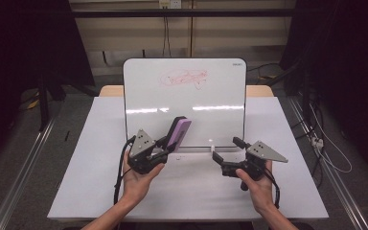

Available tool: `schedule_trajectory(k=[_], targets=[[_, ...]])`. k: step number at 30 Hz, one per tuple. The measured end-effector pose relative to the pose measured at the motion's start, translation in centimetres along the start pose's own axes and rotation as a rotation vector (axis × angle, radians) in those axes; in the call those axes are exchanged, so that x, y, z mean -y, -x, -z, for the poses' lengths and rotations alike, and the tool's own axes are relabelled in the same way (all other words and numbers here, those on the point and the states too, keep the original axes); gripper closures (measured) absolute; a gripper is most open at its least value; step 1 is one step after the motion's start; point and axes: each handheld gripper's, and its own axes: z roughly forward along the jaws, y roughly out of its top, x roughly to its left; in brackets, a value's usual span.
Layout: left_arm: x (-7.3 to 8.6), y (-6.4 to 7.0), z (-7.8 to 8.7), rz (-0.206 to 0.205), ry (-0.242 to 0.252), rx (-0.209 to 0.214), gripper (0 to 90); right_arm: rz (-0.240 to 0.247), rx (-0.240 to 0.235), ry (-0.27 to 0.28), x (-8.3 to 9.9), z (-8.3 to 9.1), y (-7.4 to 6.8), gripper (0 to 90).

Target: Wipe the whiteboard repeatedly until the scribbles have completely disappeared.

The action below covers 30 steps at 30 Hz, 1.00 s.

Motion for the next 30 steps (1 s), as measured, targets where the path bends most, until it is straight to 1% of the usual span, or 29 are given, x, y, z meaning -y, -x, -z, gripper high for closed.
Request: schedule_trajectory(k=[1, 2, 3, 5, 7, 8, 9, 10, 15, 16, 19, 20, 21, 22, 23, 24, 25, 26, 27, 28, 29, 30], targets=[[-0.1, 0.1, -0.1, 0.000, 0.001, 0.000, 64.0, 0.001, 0.016, 0.010, -0.1, -0.1, -0.1, 4.2], [-0.1, 0.1, -0.1, -0.001, 0.000, 0.004, 64.0, -0.010, 0.037, 0.022, -0.2, -0.3, -0.3, 6.3], [-0.2, 0.1, -0.3, 0.005, 0.006, 0.007, 64.0, -0.010, 0.044, 0.024, -0.4, -0.5, -0.4, 7.6], [-0.3, 0.2, -0.5, 0.003, 0.011, 0.007, 64.0, -0.018, 0.046, 0.044, -0.6, -0.8, -0.6, 7.0], [-0.4, 0.2, -0.8, 0.005, 0.009, 0.009, 64.0, -0.019, 0.014, 0.049, -0.8, -1.0, -0.8, 4.5], [-0.4, 0.2, -1.0, 0.012, 0.010, 0.013, 64.0, -0.009, 0.008, 0.049, -1.0, -1.2, -0.9, 4.2], [-0.5, 0.2, -1.1, 0.018, 0.012, 0.019, 64.0, -0.009, 0.008, 0.049, -1.0, -1.2, -0.9, 4.2], [-0.5, 0.3, -1.2, 0.023, 0.014, 0.019, 64.0, -0.011, -0.030, 0.046, -1.1, -1.6, -1.1, 2.4], [-0.6, 0.5, -1.6, 0.042, 0.018, 0.029, 64.0, 0.004, -0.030, 0.046, -1.2, -2.4, -1.8, 3.4], [-0.6, 0.5, -1.7, 0.044, 0.017, 0.032, 64.0, -0.011, -0.059, 0.054, -1.3, -2.8, -2.0, 3.5], [-0.4, 0.7, -1.7, 0.039, 0.015, 0.038, 64.0, -0.019, -0.070, 0.062, -1.4, -3.2, -2.4, 3.4], [-0.4, 0.8, -1.7, 0.035, 0.009, 0.039, 64.0, -0.009, -0.081, 0.066, -1.4, -3.5, -2.7, 3.0], [-0.3, 0.8, -1.7, 0.037, 0.012, 0.039, 64.0, -0.009, -0.081, 0.066, -1.4, -3.5, -2.7, 3.0], [-0.2, 0.8, -1.7, 0.040, 0.012, 0.039, 64.0, -0.019, -0.094, 0.073, -1.5, -3.7, -2.9, 2.4], [-0.2, 0.9, -1.7, 0.042, 0.011, 0.041, 64.0, -0.019, -0.094, 0.073, -1.5, -3.7, -2.9, 2.4], [-0.2, 0.9, -1.8, 0.048, 0.012, 0.043, 64.0, -0.046, -0.116, 0.104, -1.6, -4.0, -3.3, 2.5], [-0.2, 1.0, -1.8, 0.052, 0.015, 0.043, 64.0, -0.046, -0.116, 0.104, -1.6, -4.0, -3.3, 2.5], [-0.2, 1.1, -1.9, 0.060, 0.020, 0.048, 64.0, -0.061, -0.130, 0.123, -1.8, -4.4, -3.6, 2.2], [-0.2, 1.1, -1.9, 0.063, 0.021, 0.049, 64.0, -0.061, -0.130, 0.123, -1.8, -4.4, -3.6, 2.2], [-0.3, 1.1, -2.0, 0.066, 0.023, 0.050, 64.0, -0.092, -0.146, 0.150, -2.0, -4.7, -3.8, 4.0], [-0.3, 1.2, -2.1, 0.069, 0.026, 0.053, 64.0, -0.092, -0.146, 0.150, -2.0, -4.7, -3.8, 4.0], [-0.3, 1.2, -2.1, 0.075, 0.025, 0.056, 64.0, -0.108, -0.152, 0.157, -2.1, -4.8, -3.9, 5.5]])
